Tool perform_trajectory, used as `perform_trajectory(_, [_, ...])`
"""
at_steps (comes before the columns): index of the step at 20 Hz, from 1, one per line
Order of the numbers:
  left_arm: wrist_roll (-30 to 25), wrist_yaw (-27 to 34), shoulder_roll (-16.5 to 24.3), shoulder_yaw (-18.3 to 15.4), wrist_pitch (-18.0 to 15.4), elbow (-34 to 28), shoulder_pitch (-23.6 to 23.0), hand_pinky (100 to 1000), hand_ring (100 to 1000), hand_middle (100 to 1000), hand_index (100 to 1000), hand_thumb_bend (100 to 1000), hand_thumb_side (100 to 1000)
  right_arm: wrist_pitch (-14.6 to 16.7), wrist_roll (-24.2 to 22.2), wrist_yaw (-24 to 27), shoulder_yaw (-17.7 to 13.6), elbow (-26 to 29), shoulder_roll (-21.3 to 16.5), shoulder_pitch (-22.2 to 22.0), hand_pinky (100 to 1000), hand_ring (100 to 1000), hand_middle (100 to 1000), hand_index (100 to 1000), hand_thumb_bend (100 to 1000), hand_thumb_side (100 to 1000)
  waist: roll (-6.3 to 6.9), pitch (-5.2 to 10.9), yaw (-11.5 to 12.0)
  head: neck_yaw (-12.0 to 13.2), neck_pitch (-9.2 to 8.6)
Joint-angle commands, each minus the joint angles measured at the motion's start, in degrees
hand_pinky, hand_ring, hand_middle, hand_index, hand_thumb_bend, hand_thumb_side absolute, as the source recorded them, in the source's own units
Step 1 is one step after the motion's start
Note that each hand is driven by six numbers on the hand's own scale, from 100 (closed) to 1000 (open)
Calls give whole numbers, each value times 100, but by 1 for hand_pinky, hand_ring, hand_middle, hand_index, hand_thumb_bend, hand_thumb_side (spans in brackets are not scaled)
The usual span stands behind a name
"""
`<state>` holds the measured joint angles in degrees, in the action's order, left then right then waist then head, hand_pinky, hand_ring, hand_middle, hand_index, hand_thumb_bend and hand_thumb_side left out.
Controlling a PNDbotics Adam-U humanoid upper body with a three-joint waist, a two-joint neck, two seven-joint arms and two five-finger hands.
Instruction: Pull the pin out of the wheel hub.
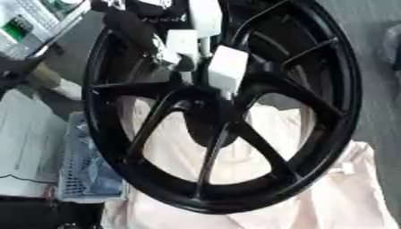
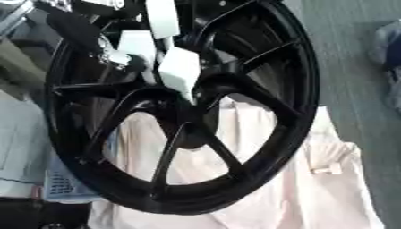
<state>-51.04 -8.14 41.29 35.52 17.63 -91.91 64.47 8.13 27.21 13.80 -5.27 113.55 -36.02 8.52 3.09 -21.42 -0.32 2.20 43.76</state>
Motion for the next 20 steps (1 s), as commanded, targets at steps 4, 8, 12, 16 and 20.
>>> perform_trajectory(4, [-93,-64,57,24,74,-103,92,728,606,485,697,310,478,14,23,53,-56,104,-80,27,659,798,761,742,100,559,-29,112,-12,29,36])
perform_trajectory(8, [-93,-91,53,16,53,-113,94,695,555,438,648,254,417,17,21,73,-60,104,-65,24,659,798,761,742,100,565,-36,117,-11,31,36])
perform_trajectory(12, [-93,-151,49,-33,102,-118,98,671,522,399,604,142,359,6,16,94,-53,104,-44,18,659,798,762,742,100,571,-41,120,0,37,36])
perform_trajectory(16, [-79,-205,47,-149,231,-174,125,645,495,362,553,100,309,-1,11,99,-55,104,-47,7,660,798,762,742,100,570,-49,132,16,34,36])
perform_trajectory(20, [30,-170,90,-229,345,-286,122,630,480,335,515,100,302,7,7,97,-64,104,-68,-1,660,798,762,742,100,566,-57,153,30,26,36])
